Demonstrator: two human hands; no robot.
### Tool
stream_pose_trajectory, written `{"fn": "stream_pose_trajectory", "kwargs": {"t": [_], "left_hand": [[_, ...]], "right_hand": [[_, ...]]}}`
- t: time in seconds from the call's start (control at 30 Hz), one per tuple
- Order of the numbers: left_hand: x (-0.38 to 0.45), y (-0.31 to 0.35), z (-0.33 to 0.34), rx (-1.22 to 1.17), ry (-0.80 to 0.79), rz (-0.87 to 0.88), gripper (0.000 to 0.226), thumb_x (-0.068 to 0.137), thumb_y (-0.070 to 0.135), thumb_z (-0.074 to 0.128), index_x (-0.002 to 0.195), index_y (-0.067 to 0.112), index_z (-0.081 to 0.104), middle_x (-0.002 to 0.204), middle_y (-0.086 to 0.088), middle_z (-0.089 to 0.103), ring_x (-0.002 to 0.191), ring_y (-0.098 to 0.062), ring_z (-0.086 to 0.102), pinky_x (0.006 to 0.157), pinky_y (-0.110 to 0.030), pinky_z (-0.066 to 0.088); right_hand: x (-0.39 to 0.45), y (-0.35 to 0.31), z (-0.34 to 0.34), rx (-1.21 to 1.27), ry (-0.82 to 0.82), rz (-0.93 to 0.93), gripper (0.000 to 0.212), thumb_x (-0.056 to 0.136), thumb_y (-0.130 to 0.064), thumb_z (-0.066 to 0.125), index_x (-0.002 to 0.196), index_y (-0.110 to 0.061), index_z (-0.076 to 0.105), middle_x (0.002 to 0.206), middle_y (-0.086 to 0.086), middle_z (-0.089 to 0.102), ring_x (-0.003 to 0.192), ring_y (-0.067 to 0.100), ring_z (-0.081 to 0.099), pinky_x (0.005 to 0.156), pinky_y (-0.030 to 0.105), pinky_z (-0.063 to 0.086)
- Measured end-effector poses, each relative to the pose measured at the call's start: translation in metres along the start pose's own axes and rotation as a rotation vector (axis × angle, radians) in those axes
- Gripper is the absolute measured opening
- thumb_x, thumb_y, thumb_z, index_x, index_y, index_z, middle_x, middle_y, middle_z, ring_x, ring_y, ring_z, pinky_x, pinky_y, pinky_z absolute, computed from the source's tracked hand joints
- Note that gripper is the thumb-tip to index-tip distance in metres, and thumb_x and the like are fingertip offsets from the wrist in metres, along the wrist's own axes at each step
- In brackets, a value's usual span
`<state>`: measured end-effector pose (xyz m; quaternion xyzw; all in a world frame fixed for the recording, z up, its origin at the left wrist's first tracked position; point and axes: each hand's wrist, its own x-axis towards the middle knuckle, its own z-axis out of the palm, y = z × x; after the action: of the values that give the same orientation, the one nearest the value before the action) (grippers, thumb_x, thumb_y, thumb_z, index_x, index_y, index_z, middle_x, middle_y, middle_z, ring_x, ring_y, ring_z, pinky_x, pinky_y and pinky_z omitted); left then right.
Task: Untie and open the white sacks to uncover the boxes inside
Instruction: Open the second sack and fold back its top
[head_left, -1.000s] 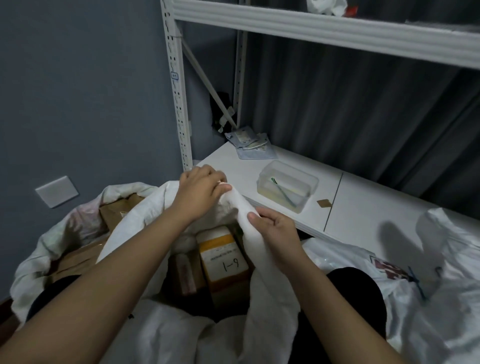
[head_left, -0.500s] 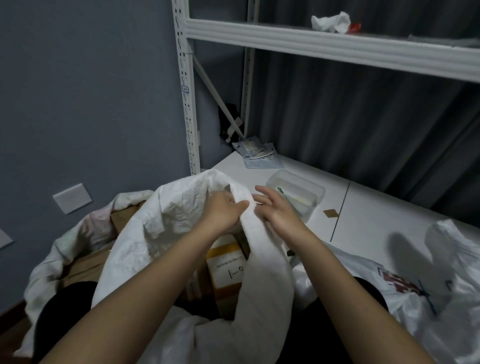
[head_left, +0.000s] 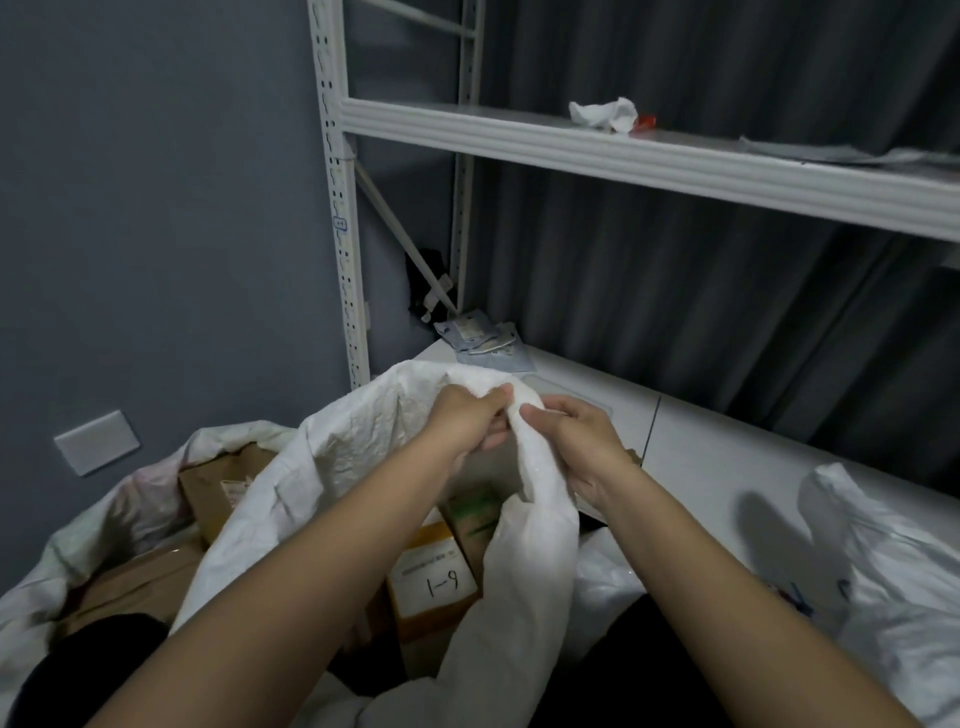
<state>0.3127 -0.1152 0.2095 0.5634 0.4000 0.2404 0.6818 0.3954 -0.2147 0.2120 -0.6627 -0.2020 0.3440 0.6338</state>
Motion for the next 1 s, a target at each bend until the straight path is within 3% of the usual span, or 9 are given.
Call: {"fn": "stream_pose_trajectory", "kwargs": {"t": [0.13, 0.2, 0.3, 0.5, 0.63, 0.73, 0.8, 0.9, 1.0], "left_hand": [[-0.010, 0.010, 0.008, 0.281, -0.018, 0.168, 0.059, 0.070, 0.047, 0.068, 0.112, 0.007, 0.057, 0.109, -0.010, 0.065, 0.099, -0.026, 0.065, 0.088, -0.046, 0.054], [-0.010, 0.015, 0.003, 0.257, 0.024, 0.211, 0.040, 0.081, 0.023, 0.068, 0.116, 0.007, 0.057, 0.112, -0.010, 0.065, 0.102, -0.027, 0.064, 0.092, -0.047, 0.051], [-0.006, 0.013, -0.006, 0.127, 0.062, 0.166, 0.052, 0.082, -0.002, 0.065, 0.131, 0.006, 0.049, 0.122, -0.010, 0.062, 0.107, -0.028, 0.062, 0.093, -0.046, 0.052], [-0.001, 0.006, -0.009, 0.161, 0.178, 0.263, 0.056, 0.084, 0.000, 0.063, 0.136, 0.010, 0.046, 0.125, -0.009, 0.061, 0.111, -0.025, 0.060, 0.098, -0.041, 0.048], [-0.005, 0.006, -0.015, 0.197, 0.034, 0.229, 0.050, 0.092, 0.015, 0.059, 0.140, 0.017, 0.043, 0.131, -0.007, 0.057, 0.113, -0.022, 0.059, 0.091, -0.041, 0.052], [-0.014, 0.004, -0.025, 0.179, -0.130, 0.119, 0.048, 0.093, 0.020, 0.060, 0.139, 0.020, 0.045, 0.124, -0.008, 0.061, 0.100, -0.018, 0.065, 0.073, -0.033, 0.059], [-0.016, 0.003, -0.029, 0.263, -0.115, 0.130, 0.051, 0.091, 0.014, 0.061, 0.139, 0.019, 0.045, 0.123, -0.011, 0.061, 0.097, -0.022, 0.066, 0.064, -0.031, 0.059], [-0.014, 0.000, -0.031, 0.265, -0.014, 0.166, 0.049, 0.087, 0.005, 0.063, 0.132, 0.016, 0.050, 0.107, -0.014, 0.064, 0.090, -0.025, 0.065, 0.065, -0.035, 0.058], [-0.009, -0.002, -0.032, 0.223, 0.019, 0.203, 0.043, 0.087, 0.003, 0.063, 0.126, 0.016, 0.053, 0.088, -0.009, 0.061, 0.081, -0.022, 0.062, 0.065, -0.035, 0.056]], "right_hand": [[0.006, -0.016, 0.008, 0.307, -0.111, 0.077, 0.030, 0.089, 0.010, 0.050, 0.117, 0.002, 0.061, 0.097, 0.020, 0.069, 0.074, 0.022, 0.070, 0.060, 0.028, 0.058], [0.007, -0.014, 0.007, 0.346, -0.258, 0.076, 0.039, 0.092, 0.009, 0.042, 0.124, -0.005, 0.059, 0.113, 0.019, 0.067, 0.088, 0.024, 0.067, 0.071, 0.031, 0.056], [0.001, -0.006, 0.004, 0.334, -0.378, 0.047, 0.045, 0.091, 0.011, 0.039, 0.123, -0.012, 0.059, 0.116, 0.012, 0.067, 0.096, 0.022, 0.064, 0.084, 0.034, 0.051], [-0.015, 0.027, 0.022, -0.054, 0.100, -0.151, 0.023, 0.087, -0.002, 0.059, 0.094, -0.022, 0.068, 0.103, 0.002, 0.070, 0.097, 0.019, 0.065, 0.092, 0.036, 0.053], [-0.011, 0.018, 0.018, 0.238, -0.054, 0.013, 0.023, 0.089, 0.005, 0.057, 0.106, -0.007, 0.066, 0.091, 0.010, 0.070, 0.076, 0.020, 0.067, 0.066, 0.027, 0.058], [-0.003, 0.009, 0.013, 0.501, -0.134, 0.043, 0.021, 0.090, 0.005, 0.057, 0.106, -0.007, 0.063, 0.094, 0.015, 0.070, 0.082, 0.024, 0.068, 0.076, 0.035, 0.058], [-0.004, 0.015, 0.018, 0.403, -0.086, 0.005, 0.015, 0.087, 0.000, 0.063, 0.099, -0.009, 0.064, 0.088, 0.012, 0.070, 0.078, 0.022, 0.067, 0.073, 0.032, 0.059], [-0.007, 0.034, 0.024, -0.194, 0.161, -0.317, 0.004, 0.085, -0.016, 0.070, 0.084, -0.018, 0.067, 0.081, -0.002, 0.067, 0.073, 0.013, 0.062, 0.070, 0.028, 0.054], [-0.011, 0.043, 0.022, -0.415, 0.084, -0.450, 0.012, 0.089, -0.025, 0.066, 0.099, -0.024, 0.070, 0.096, -0.007, 0.068, 0.083, 0.008, 0.064, 0.080, 0.029, 0.055]]}}
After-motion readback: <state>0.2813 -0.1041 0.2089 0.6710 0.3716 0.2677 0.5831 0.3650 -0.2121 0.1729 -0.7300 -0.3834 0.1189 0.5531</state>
